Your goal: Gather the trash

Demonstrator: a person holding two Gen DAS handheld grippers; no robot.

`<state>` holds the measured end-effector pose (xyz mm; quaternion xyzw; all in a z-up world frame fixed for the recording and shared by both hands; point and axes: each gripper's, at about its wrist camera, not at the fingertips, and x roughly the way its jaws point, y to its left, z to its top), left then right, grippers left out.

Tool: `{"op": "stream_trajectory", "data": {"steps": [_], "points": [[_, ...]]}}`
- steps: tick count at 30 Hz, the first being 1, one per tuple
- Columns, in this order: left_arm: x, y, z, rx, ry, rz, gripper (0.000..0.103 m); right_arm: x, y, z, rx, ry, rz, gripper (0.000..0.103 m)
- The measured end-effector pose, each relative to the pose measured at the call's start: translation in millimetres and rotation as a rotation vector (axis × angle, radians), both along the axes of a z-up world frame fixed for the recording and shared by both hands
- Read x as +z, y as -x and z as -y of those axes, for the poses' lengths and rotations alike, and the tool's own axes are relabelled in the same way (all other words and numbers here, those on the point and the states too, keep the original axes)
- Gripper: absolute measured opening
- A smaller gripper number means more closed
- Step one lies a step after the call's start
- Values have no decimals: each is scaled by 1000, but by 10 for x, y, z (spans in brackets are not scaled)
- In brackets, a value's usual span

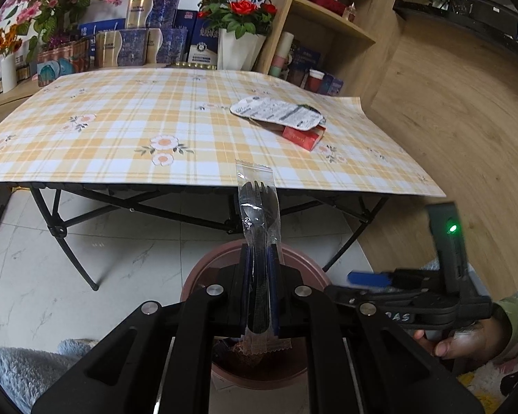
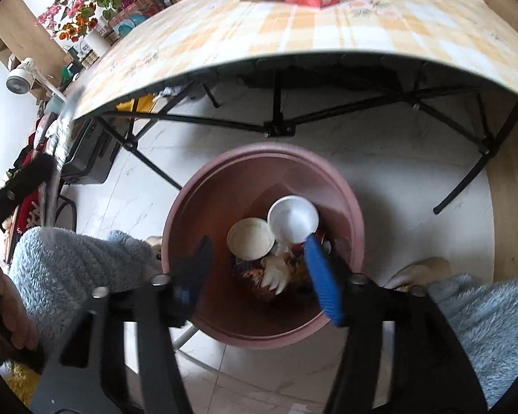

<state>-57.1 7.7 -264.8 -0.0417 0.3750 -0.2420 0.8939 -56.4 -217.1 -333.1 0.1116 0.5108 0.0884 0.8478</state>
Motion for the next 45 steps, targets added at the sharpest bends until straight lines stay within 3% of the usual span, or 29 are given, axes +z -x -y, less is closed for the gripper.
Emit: {"op": "stream_trajectory", "data": {"steps": [2, 5, 8, 14, 23, 34, 35, 37, 38, 39, 42, 45], "points": [[-23, -13, 31, -10, -9, -8, 10, 37, -2, 36, -19, 10, 18, 77], [-77, -35, 85, -29, -27, -26, 10, 96, 11, 127, -68, 14, 54, 89], [-162, -73, 140, -43, -55, -58, 10, 154, 23, 244, -136, 30, 89, 94], [-378, -172, 219, -62, -94, -145, 10, 168, 26, 423, -222, 37, 105, 95], [-614, -218, 368, -111, -153, -234, 10, 247, 79, 483, -239, 74, 138, 95], [-635, -230, 357, -105, -155, -251, 11, 265, 106, 555, -269, 66, 138, 96], [-629, -232, 351, -104, -151, -251, 14, 263, 107, 551, -267, 66, 138, 96], [-610, -226, 341, -101, -145, -244, 34, 263, 109, 538, -262, 67, 137, 96], [-584, -217, 329, -94, -141, -232, 51, 265, 108, 531, -260, 67, 138, 96], [-549, -207, 312, -88, -132, -217, 62, 270, 112, 521, -256, 66, 140, 96], [-467, -195, 262, -66, -108, -184, 82, 280, 119, 507, -248, 67, 146, 97], [-379, -191, 176, -14, -84, -149, 91, 311, 118, 492, -238, 69, 156, 97]]}}
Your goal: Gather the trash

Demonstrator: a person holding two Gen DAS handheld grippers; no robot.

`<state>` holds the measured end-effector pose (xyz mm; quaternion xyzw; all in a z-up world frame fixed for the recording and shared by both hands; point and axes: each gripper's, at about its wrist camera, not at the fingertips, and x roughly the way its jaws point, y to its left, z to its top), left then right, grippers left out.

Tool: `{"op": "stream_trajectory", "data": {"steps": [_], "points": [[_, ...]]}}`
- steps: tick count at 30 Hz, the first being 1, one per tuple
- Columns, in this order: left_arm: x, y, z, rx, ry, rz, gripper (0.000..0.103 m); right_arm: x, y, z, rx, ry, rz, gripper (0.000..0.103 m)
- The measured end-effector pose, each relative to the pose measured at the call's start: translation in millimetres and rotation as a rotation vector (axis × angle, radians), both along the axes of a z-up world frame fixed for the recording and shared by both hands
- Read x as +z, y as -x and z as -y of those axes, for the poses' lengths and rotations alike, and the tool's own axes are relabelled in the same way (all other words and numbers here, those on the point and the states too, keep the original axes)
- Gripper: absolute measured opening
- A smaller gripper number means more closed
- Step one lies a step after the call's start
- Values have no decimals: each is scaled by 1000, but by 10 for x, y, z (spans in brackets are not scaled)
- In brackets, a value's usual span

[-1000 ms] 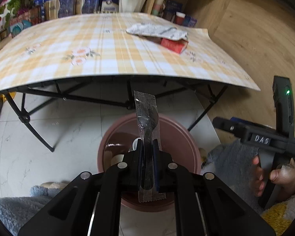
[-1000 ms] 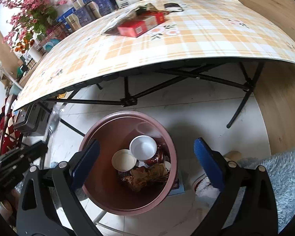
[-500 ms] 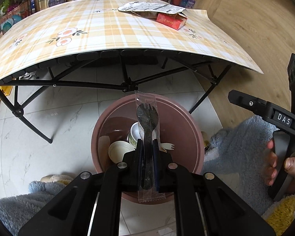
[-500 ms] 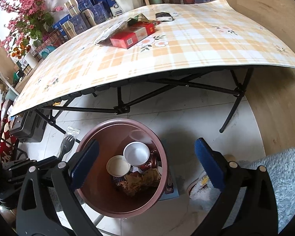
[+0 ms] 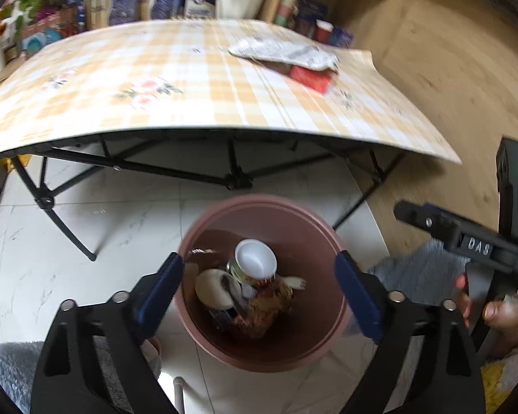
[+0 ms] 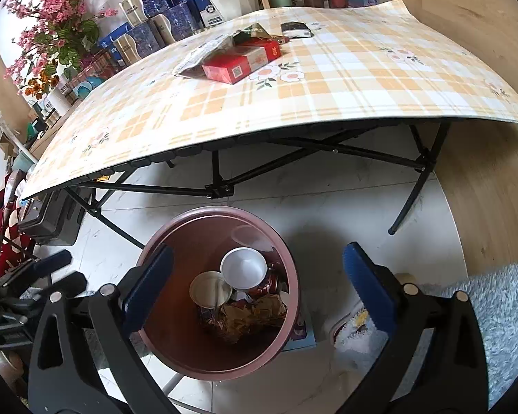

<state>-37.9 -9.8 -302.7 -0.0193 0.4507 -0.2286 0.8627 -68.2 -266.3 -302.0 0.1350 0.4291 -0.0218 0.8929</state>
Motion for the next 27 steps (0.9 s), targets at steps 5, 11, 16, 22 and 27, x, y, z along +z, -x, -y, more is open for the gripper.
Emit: {"op": "stream_trajectory", "data": {"steps": [5, 11, 16, 22, 27], "points": [[136, -2, -119, 65, 19, 54, 97, 140, -11, 18, 4, 34, 39, 97], [331, -21, -146, 109, -45, 169, 97, 333, -57, 81, -4, 95, 84, 97], [507, -118, -147, 107, -62, 235, 97, 432, -154, 166, -27, 115, 78, 97], [661, -316, -116, 122, -60, 269, 97, 609, -264, 279, -75, 154, 97, 97], [803, -482, -22, 111, -71, 307, 97, 787, -351, 496, -91, 141, 141, 97]]}}
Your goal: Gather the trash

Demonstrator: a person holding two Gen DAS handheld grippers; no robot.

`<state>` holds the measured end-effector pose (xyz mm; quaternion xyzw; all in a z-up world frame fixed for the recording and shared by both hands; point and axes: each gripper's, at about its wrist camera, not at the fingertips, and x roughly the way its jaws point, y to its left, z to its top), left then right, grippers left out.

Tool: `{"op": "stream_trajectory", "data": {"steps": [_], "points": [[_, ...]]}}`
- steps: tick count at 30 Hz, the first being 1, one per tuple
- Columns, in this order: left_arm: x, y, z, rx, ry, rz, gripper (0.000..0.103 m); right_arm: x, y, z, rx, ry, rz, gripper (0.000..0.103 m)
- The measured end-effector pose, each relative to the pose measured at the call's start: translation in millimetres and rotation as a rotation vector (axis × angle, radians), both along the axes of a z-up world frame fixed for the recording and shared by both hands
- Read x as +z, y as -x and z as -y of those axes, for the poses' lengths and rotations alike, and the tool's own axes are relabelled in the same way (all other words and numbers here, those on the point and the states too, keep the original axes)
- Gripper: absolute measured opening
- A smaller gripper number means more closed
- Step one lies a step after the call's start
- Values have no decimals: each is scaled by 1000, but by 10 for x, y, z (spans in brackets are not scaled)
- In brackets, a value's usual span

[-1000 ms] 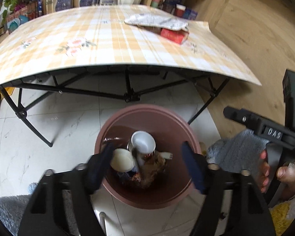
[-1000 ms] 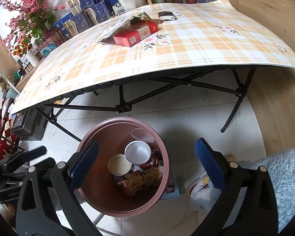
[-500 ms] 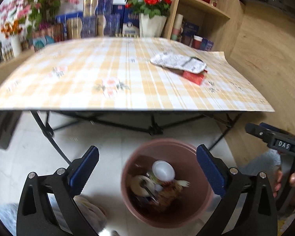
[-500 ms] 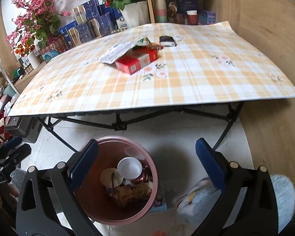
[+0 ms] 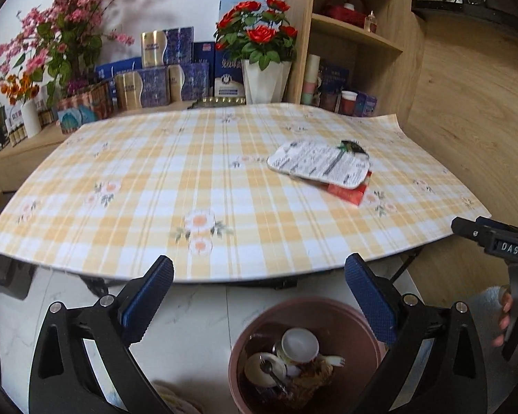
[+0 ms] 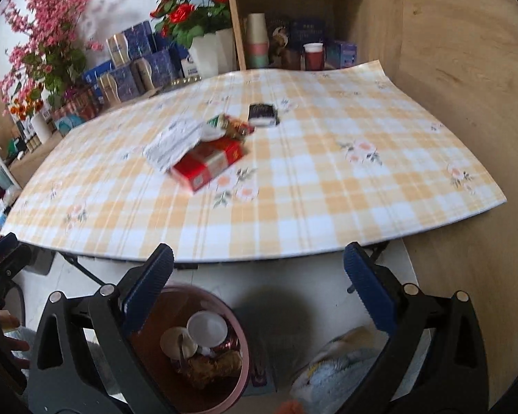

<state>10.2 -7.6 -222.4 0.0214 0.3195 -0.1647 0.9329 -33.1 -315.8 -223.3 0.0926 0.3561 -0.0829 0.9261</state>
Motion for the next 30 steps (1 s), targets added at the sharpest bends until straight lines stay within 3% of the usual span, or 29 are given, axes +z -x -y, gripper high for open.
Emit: {"op": "stream_trajectory", "data": {"steps": [7, 12, 14, 22, 28, 30], "points": [[86, -263, 265, -44, -6, -13, 97, 76, -115, 305, -40, -32, 0, 97], [-11, -558, 775, -96, -113, -70, 97, -9, -156, 506, -56, -75, -4, 97], [-44, -665, 961, -123, -112, -62, 97, -44, -145, 603, -80, -100, 9, 97], [-228, -1170, 1843, -218, -285, -43, 97, -134, -199, 887, -120, -143, 8, 97], [-304, -1451, 2100, -226, -322, -53, 97, -177, -242, 1006, -128, -173, 10, 97], [-306, -1543, 2117, -224, -306, -64, 90, -184, -263, 1018, -120, -171, 8, 97]]}}
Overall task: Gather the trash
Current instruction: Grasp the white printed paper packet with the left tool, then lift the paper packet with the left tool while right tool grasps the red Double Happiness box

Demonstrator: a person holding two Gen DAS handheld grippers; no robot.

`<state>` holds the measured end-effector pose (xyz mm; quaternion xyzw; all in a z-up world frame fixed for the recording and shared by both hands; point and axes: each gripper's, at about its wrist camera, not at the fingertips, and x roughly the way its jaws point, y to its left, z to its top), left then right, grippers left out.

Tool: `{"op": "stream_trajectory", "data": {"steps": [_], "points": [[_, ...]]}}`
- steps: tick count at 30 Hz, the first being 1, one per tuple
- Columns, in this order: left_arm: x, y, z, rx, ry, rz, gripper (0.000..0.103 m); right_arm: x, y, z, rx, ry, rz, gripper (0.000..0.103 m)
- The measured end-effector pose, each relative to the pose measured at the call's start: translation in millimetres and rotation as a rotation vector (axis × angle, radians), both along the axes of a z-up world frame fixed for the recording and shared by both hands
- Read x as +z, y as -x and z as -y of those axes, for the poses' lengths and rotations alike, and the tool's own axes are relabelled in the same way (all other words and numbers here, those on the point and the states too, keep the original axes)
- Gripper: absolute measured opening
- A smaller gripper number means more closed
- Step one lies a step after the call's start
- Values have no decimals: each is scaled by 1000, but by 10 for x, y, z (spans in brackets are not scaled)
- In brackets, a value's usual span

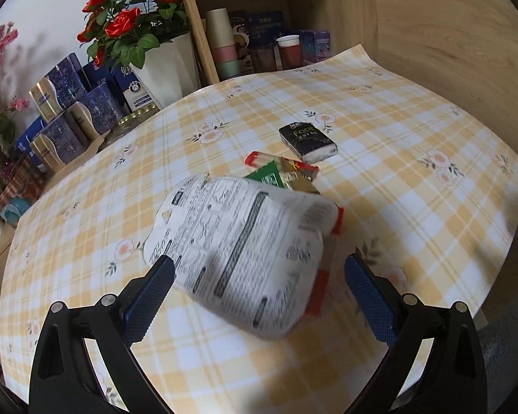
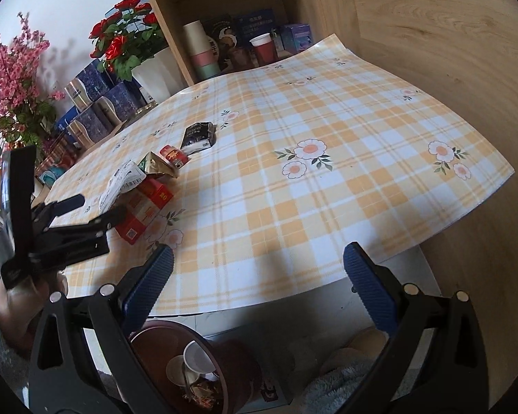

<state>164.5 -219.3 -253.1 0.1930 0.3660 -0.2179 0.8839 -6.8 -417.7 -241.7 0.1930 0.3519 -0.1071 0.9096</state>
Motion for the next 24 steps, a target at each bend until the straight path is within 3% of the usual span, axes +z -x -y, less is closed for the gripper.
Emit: {"op": "stream_trajectory", "data": {"steps": [4, 7, 9, 11, 19, 24], "points": [[-35, -145, -53, 12, 39, -70, 73, -23, -52, 13, 15, -9, -3, 97], [-54, -194, -120, 7, 46, -95, 51, -32, -105, -11, 30, -13, -6, 97], [-14, -167, -182, 0, 51, -80, 33, -45, -152, -44, 46, -21, -11, 97], [133, -103, -347, 8, 112, -32, 23, -54, -202, -94, 65, -32, -17, 97], [561, 5, -1365, 189, 415, -26, 15, -87, -619, -484, 172, -120, -57, 97], [572, 62, -1900, 313, 532, -75, 15, -92, -1070, -813, 198, -171, -77, 97]]}}
